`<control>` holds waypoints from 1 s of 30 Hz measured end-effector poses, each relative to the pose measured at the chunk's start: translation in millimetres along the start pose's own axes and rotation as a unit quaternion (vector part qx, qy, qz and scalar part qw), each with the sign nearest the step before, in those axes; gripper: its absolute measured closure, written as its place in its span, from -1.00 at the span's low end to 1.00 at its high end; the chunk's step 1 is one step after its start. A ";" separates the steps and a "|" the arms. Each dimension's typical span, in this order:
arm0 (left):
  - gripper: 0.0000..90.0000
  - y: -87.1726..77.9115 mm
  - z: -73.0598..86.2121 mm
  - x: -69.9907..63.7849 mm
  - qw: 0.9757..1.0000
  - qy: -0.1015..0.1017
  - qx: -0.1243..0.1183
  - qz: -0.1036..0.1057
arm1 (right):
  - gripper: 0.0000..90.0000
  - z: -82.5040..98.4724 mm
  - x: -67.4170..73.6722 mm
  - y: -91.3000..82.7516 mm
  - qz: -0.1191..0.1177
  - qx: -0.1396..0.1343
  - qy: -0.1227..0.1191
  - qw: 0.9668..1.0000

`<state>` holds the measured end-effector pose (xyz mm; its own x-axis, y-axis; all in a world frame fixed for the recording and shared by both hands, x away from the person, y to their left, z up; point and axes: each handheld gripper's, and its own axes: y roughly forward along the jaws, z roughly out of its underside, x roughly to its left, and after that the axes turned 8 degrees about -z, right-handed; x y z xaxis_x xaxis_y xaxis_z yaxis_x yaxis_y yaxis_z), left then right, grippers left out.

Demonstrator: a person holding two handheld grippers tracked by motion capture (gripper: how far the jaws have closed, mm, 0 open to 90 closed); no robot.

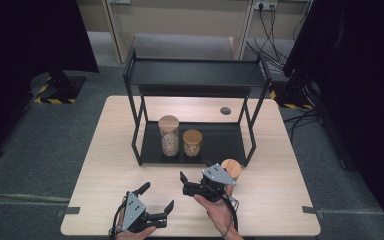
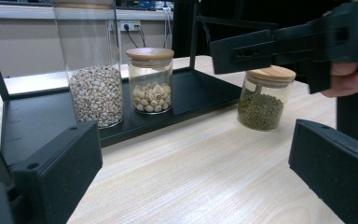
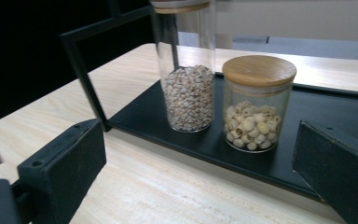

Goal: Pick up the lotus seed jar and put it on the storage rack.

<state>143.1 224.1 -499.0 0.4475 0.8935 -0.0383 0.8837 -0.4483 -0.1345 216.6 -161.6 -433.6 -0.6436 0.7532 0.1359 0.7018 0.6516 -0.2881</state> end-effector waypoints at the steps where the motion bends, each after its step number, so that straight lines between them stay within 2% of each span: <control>1: -0.96 0.0 0.0 0.0 1.000 0.000 0.000 0.000 | -0.93 1.2 0.2 -2.0 -0.003 -0.001 -0.002 1.000; 30: -0.96 0.6 -0.8 3.0 1.000 -0.002 -0.002 -0.010 | -0.93 31.6 4.1 -35.9 -0.044 -0.002 -0.012 0.999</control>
<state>145.1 226.5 -498.5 0.4289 0.9025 -0.0402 0.8930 -0.4303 -0.1317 179.2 -184.8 -452.6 -0.7105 0.6902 0.1370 0.6427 0.7158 -0.2730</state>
